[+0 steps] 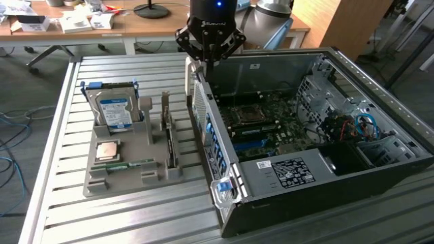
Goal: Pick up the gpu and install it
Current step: 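Reach for the gpu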
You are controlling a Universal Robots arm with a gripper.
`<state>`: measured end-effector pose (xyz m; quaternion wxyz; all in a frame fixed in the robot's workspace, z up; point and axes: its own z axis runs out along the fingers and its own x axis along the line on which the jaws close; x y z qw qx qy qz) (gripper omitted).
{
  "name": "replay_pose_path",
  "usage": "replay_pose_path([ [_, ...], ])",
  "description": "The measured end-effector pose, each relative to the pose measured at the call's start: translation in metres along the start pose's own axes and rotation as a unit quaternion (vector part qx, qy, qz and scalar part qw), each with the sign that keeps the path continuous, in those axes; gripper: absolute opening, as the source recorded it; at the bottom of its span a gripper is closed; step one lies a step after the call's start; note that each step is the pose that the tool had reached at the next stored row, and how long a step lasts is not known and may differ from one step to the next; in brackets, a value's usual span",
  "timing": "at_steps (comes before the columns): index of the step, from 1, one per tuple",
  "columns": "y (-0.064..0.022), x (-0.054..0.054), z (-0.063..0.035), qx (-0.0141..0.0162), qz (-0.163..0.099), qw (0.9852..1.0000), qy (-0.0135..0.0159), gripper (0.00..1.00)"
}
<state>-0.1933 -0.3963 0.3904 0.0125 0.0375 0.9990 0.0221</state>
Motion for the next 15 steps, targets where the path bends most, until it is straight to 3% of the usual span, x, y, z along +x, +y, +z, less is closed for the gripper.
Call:
replay_pose_path([
  [15,0.0011,0.021,0.0001,0.0,0.0,1.0,0.0,0.11],
])
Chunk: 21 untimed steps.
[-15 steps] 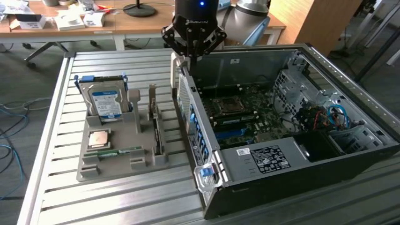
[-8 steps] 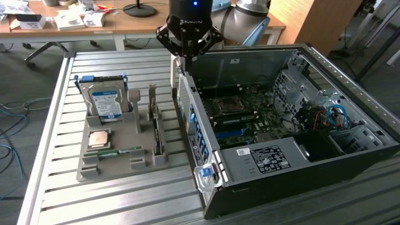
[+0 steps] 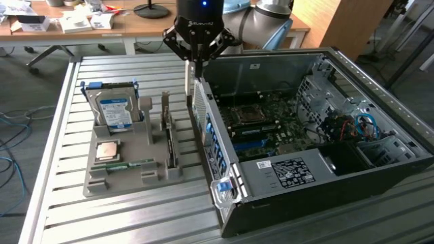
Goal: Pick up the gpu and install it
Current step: 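Reach for the gpu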
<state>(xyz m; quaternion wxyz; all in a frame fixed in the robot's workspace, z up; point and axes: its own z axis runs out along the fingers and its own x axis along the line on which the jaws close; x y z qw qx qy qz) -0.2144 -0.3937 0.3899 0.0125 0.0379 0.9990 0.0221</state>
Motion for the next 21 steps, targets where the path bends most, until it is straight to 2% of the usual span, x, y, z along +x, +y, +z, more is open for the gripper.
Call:
replay_pose_path([
  [21,0.0035,0.023,0.0001,0.0,0.001,1.0,0.0,0.11],
])
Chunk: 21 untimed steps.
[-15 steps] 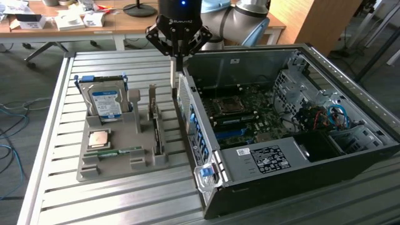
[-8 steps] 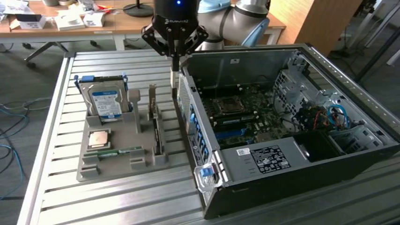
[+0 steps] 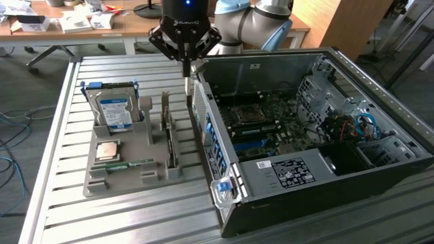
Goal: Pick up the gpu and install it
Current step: 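Reach for the gpu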
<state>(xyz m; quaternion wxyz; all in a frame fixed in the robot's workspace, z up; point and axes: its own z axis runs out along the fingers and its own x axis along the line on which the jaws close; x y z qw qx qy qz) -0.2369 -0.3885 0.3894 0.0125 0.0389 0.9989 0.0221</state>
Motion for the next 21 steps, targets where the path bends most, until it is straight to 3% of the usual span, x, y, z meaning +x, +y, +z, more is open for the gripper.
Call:
replay_pose_path([
  [21,0.0025,0.026,0.0005,0.0,0.001,1.0,-0.0001,0.11],
])
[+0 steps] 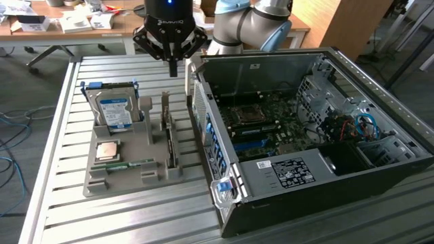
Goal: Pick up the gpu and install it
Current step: 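Reach for the gpu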
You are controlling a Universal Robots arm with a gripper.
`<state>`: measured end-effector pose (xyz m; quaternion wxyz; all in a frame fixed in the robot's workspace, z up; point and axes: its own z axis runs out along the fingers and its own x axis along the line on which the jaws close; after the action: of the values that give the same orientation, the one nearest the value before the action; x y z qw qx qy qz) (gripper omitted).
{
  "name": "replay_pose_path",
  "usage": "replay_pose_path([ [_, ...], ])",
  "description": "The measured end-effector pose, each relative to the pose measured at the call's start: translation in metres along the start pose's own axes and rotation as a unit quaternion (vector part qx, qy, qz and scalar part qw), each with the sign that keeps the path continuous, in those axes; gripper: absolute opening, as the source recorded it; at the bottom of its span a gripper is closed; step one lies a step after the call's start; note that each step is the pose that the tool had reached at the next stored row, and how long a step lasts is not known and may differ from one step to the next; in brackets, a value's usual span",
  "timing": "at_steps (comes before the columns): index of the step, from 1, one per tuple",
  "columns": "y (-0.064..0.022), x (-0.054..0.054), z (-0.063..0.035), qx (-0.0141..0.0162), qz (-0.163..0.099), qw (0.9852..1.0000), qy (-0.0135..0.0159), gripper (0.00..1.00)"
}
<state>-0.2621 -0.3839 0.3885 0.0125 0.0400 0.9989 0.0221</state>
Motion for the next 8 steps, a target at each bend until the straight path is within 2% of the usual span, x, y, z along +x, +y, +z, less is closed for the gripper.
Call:
replay_pose_path([
  [8,0.0003,0.0061,0.0001,0.0,0.0,1.0,0.0,0.11],
])
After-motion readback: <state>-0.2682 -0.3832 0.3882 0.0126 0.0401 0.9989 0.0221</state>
